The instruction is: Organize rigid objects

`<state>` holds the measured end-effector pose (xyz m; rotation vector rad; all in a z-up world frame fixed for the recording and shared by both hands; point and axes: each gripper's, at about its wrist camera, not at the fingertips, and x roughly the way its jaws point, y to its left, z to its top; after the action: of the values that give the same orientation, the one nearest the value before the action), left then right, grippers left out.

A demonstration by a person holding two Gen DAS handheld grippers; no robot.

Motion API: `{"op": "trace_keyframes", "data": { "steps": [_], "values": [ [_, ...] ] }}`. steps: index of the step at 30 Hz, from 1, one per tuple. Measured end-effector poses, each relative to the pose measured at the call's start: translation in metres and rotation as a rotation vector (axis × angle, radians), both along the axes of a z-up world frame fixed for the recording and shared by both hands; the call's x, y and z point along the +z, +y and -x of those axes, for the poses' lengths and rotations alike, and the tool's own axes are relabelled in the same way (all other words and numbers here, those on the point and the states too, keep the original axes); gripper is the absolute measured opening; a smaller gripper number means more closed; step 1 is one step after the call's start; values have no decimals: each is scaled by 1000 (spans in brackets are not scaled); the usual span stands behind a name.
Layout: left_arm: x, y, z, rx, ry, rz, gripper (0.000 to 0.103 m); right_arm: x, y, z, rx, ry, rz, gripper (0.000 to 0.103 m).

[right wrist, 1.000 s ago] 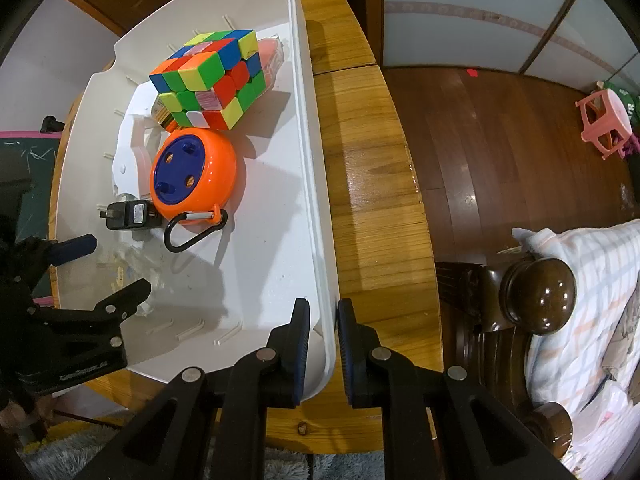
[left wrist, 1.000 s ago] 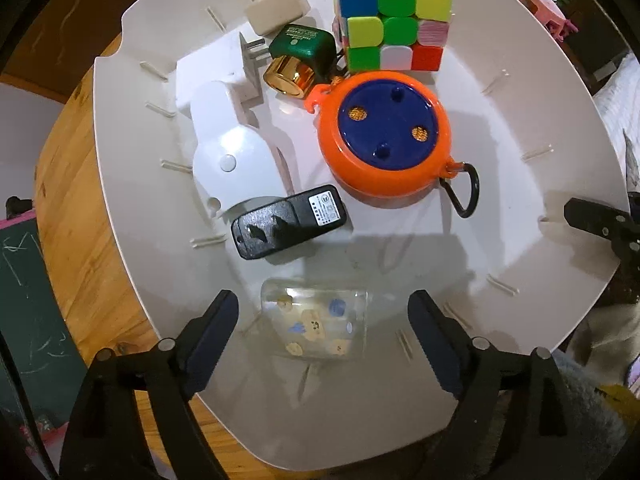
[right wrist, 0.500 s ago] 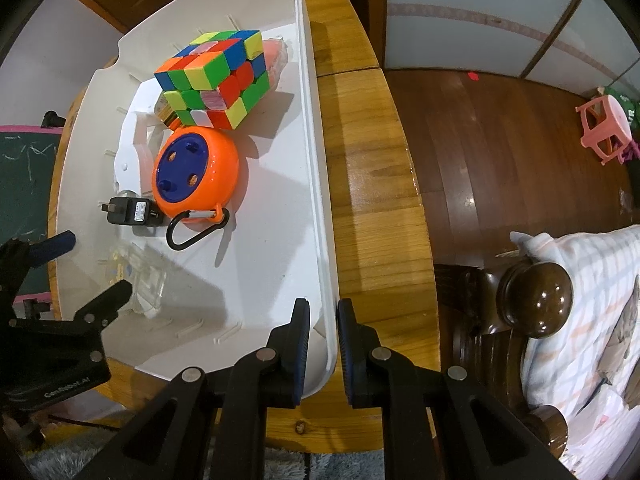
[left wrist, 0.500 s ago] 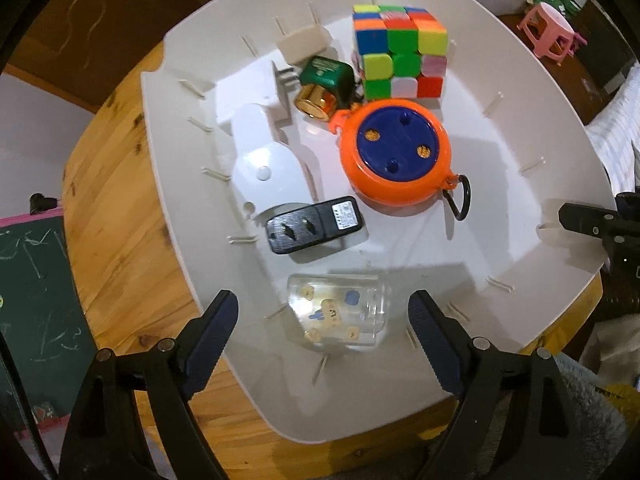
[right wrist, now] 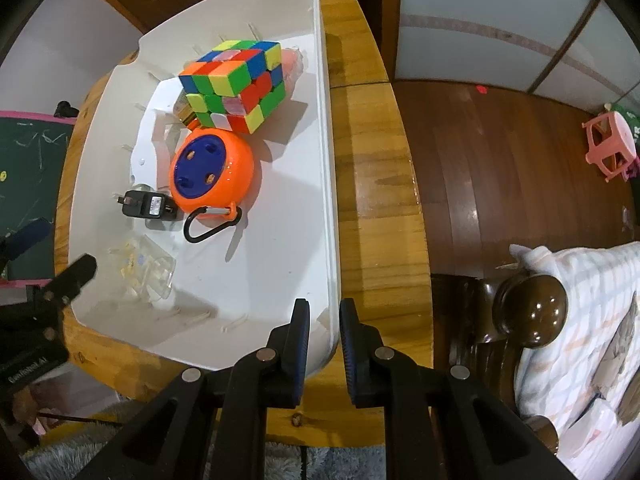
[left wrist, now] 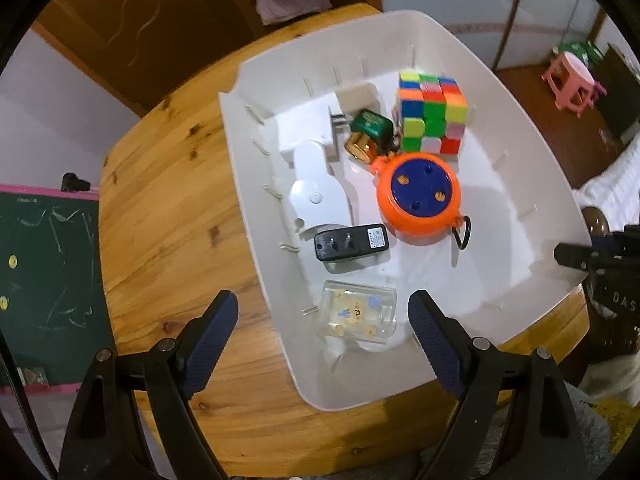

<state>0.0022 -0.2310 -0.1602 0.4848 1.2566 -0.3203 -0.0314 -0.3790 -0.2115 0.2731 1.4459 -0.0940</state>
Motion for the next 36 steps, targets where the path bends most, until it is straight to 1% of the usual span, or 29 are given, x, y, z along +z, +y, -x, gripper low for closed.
{"op": "trace_keyframes", "data": {
  "steps": [5,8,14,18,23,24,26,31,36],
  "values": [
    [12,15,0,55,-16,44,89,12,3,4,13,-26,21,17],
    [25,28,-1,85,-33,72,89,23,3,7,6,-44,40,17],
    [54,53,7,104,-94,119,89,47,10,19,-28,-83,56,17],
    [74,71,17,116,-133,131,89,65,25,27,-41,-118,67,17],
    [101,92,30,134,-198,144,89,97,50,37,-26,-204,97,17],
    [107,97,32,144,-210,147,89,107,57,39,-19,-232,103,17],
    [115,106,35,160,-220,153,89,121,67,41,-6,-268,113,17],
    [138,127,42,197,-225,216,89,162,94,45,44,-371,131,17],
    [161,145,51,235,-275,237,89,200,118,49,83,-460,118,17]
  ]
}}
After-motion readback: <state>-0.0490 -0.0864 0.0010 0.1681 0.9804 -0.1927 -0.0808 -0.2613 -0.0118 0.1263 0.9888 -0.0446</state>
